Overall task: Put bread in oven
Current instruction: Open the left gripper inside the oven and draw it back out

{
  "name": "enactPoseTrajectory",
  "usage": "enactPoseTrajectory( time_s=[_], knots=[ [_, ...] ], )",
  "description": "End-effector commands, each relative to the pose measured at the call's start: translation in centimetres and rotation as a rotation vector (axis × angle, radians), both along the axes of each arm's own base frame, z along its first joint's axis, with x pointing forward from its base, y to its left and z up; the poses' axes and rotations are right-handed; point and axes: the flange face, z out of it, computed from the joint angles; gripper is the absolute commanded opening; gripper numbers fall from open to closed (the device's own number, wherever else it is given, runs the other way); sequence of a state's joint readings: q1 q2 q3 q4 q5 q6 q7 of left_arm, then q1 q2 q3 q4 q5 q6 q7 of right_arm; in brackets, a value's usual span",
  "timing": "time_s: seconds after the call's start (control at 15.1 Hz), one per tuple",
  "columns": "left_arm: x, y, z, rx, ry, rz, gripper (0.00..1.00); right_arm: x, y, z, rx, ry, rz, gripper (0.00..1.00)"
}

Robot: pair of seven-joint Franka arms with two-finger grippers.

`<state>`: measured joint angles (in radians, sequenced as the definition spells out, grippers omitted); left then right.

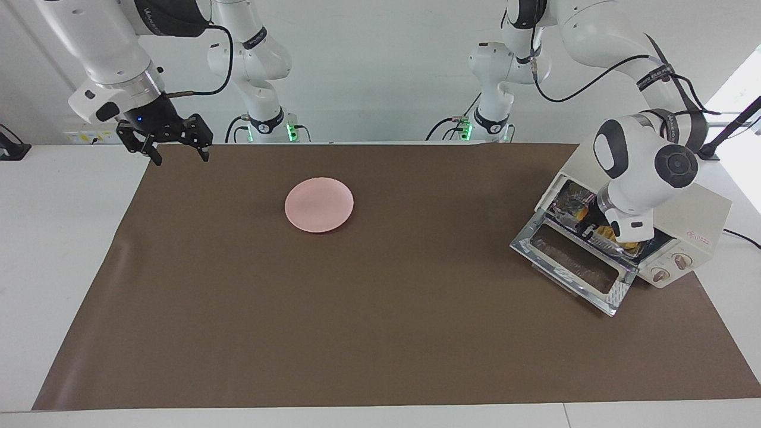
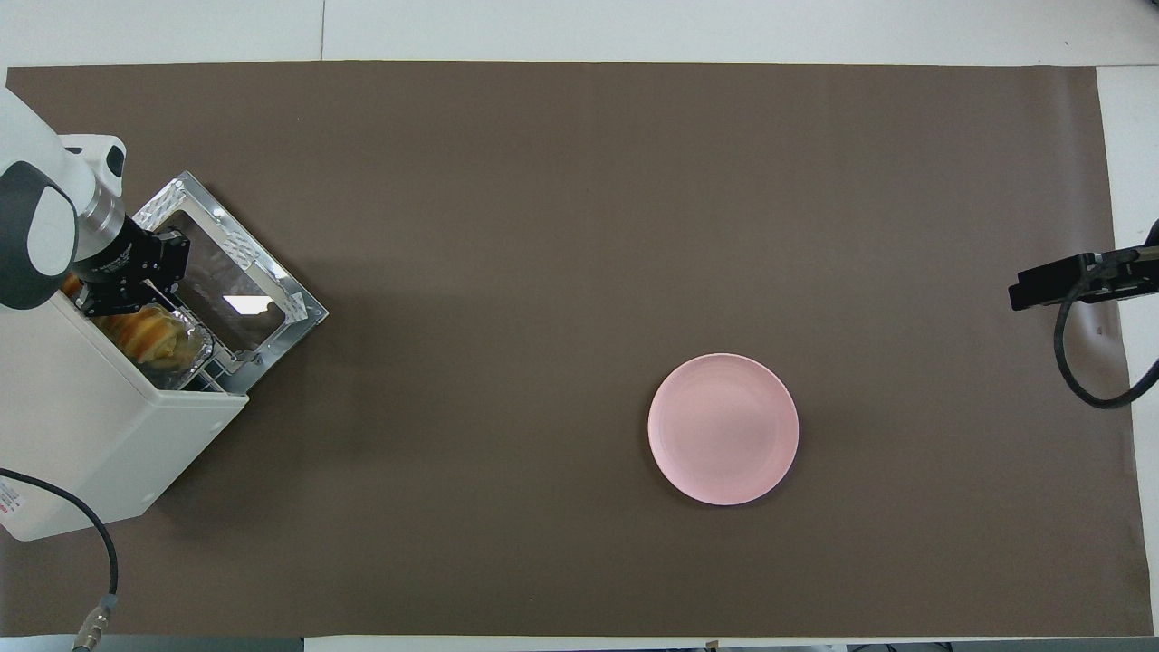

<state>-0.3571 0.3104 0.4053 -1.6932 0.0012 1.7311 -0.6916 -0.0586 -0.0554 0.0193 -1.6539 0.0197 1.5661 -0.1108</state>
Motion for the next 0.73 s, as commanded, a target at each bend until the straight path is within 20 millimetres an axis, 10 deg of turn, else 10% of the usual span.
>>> enactPoseTrajectory(
  time_s=[0.0, 0.13, 0.66],
  knots=[
    [-0.9, 0.2, 0.5, 0.001, -0.014, -0.035, 0.44, -0.4, -0.2, 0.2, -0.009, 0.012, 0.015, 1.00],
    [-0.7, 0.3, 0.7, 0.004, -0.025, -0.034, 1.00, -0.4, -0.3, 0.2, -0.009, 0.012, 0.013, 1.00],
    [1.7, -1.2, 3.3, 0.016, -0.141, -0.173, 1.00, -0.4, -0.2, 0.2, -0.009, 0.012, 0.015, 1.00]
  ],
)
